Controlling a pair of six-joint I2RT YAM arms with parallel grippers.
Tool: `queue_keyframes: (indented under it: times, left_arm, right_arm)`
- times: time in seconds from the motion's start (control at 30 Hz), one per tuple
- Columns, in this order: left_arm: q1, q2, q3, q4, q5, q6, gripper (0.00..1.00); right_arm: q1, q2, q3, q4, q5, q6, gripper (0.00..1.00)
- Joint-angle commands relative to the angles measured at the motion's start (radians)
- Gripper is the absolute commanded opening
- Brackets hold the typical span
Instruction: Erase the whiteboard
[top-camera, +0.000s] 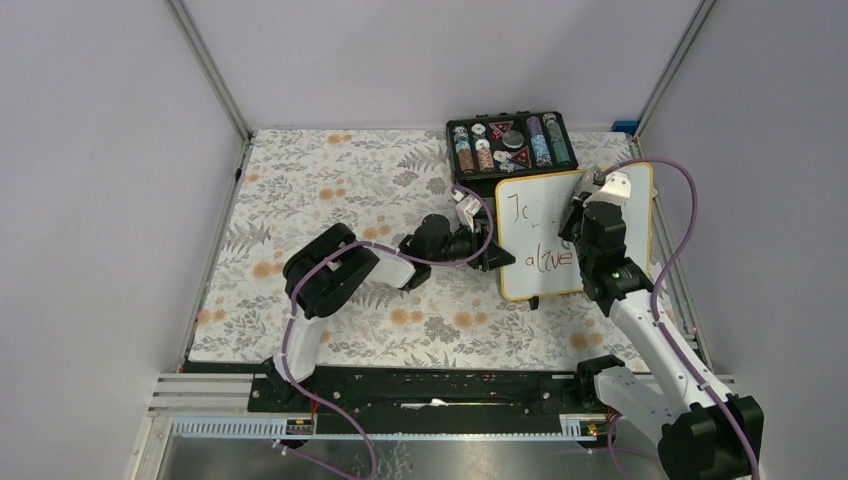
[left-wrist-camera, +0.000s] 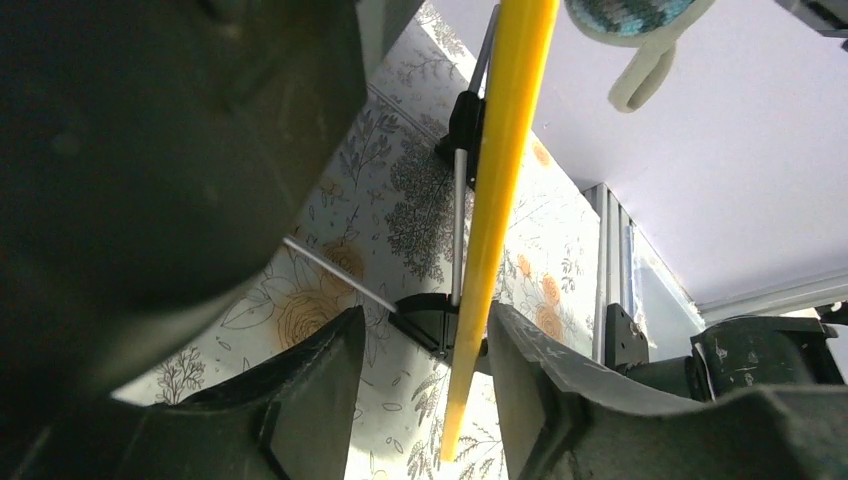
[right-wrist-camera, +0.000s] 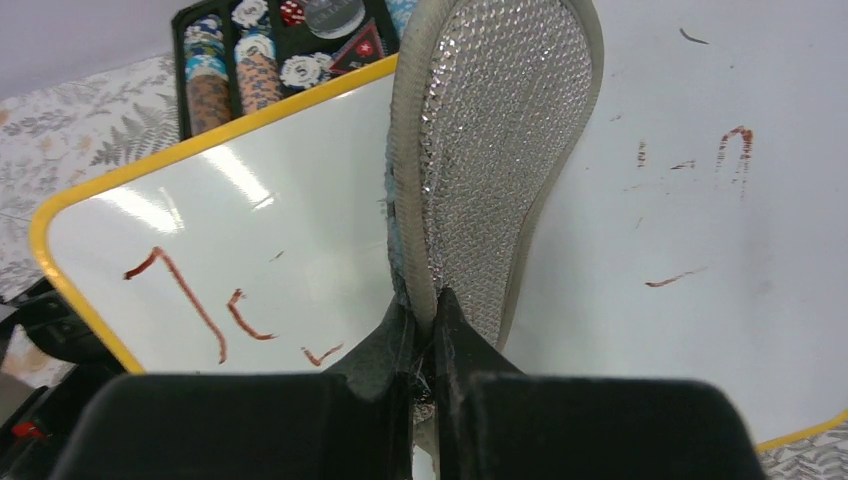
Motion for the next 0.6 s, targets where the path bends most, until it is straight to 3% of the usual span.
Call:
queue_keyframes:
  times: [0.0, 0.1, 0.3, 0.57]
  left_arm:
    - [0.02, 0.049, 0.001, 0.072, 0.008, -0.068, 0.54]
    - [0.02, 0.07, 0.018, 0.068, 0.011, -0.078, 0.45]
    - [0.029, 0.087, 0.058, -0.036, -0.006, -0.064, 0.0]
    - [0.05, 0.05, 0.058, -0.205, -0.02, 0.016, 0.0]
  right_arm:
    - [-0.048, 0.04, 0.071, -0.048, -0.015, -0.044, 0.0]
    - [-0.108, 0.074, 0.103, -0.076, -0.023, -0.062, 0.0]
    - [-0.305, 0.129, 0.152, -0.074, -0.116, -0.044, 0.0]
    - [-0.44, 0.272, 0.201, -0.011, -0.167, -0.103, 0.0]
